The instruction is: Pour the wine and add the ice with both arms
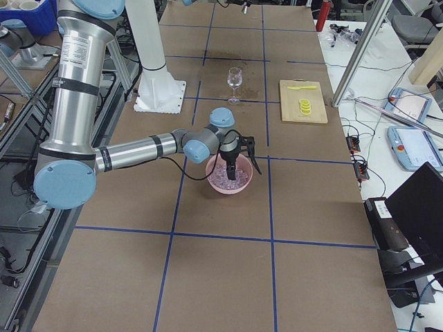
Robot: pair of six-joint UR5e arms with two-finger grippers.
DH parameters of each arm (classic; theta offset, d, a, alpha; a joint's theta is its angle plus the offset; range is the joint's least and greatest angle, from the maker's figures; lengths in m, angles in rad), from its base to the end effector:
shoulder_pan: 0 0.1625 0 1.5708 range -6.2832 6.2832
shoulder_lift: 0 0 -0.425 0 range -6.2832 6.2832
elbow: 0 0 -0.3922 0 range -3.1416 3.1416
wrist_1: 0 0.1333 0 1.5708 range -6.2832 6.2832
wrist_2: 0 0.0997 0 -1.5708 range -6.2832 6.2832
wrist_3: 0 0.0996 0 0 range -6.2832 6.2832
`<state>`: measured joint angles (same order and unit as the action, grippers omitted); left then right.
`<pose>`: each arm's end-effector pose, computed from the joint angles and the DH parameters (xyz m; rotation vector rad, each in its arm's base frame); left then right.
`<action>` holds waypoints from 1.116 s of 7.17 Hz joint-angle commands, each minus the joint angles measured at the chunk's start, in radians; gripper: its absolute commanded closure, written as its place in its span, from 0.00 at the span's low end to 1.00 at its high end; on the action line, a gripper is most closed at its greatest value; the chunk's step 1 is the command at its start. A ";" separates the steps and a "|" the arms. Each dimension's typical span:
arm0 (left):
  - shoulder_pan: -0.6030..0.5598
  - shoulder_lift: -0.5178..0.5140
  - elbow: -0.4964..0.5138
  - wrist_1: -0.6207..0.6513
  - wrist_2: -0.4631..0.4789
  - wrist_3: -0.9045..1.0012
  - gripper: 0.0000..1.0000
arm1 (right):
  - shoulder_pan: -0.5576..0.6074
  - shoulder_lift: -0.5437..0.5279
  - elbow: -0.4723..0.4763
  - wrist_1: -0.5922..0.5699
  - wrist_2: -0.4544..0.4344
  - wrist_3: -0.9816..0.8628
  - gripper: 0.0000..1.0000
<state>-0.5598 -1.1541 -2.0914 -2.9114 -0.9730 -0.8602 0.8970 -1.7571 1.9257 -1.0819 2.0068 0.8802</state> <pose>0.1641 -0.3263 0.4219 1.2172 0.8312 -0.3085 -0.2045 -0.4023 0.5249 0.1666 -0.7525 0.0528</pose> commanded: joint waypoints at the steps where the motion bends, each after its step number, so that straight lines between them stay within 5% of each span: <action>1: 0.000 -0.001 -0.003 0.000 -0.024 0.000 1.00 | -0.018 -0.001 -0.004 0.007 0.007 0.014 0.12; 5: -0.002 -0.001 -0.003 0.000 -0.047 0.000 1.00 | -0.016 -0.009 -0.027 0.007 0.009 0.000 0.17; 7: -0.006 -0.001 -0.001 0.000 -0.065 0.000 1.00 | -0.015 -0.010 -0.031 0.005 0.015 0.002 0.28; 8: -0.008 -0.003 -0.001 0.000 -0.069 0.000 1.00 | -0.015 -0.010 -0.031 0.005 0.017 0.000 0.44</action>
<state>-0.5649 -1.1556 -2.0930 -2.9115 -1.0334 -0.8606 0.8815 -1.7668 1.8953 -1.0767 2.0208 0.8816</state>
